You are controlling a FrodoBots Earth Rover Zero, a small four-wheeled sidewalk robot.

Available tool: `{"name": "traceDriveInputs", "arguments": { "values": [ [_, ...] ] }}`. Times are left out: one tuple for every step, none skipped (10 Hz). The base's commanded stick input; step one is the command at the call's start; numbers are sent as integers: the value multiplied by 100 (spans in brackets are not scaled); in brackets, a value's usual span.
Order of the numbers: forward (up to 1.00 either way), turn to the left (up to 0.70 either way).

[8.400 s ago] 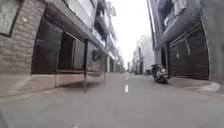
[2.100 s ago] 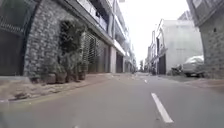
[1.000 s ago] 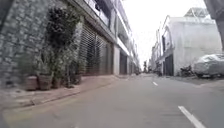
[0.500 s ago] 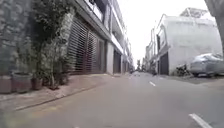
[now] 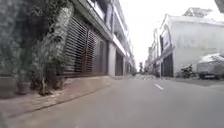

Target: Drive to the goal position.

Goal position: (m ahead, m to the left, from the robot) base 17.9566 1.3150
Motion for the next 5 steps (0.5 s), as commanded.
{"name": "traceDriveInputs", "arguments": {
  "values": [
    [100, -11],
    [100, 0],
    [100, 0],
    [100, 0],
    [100, 0]
  ]
}}
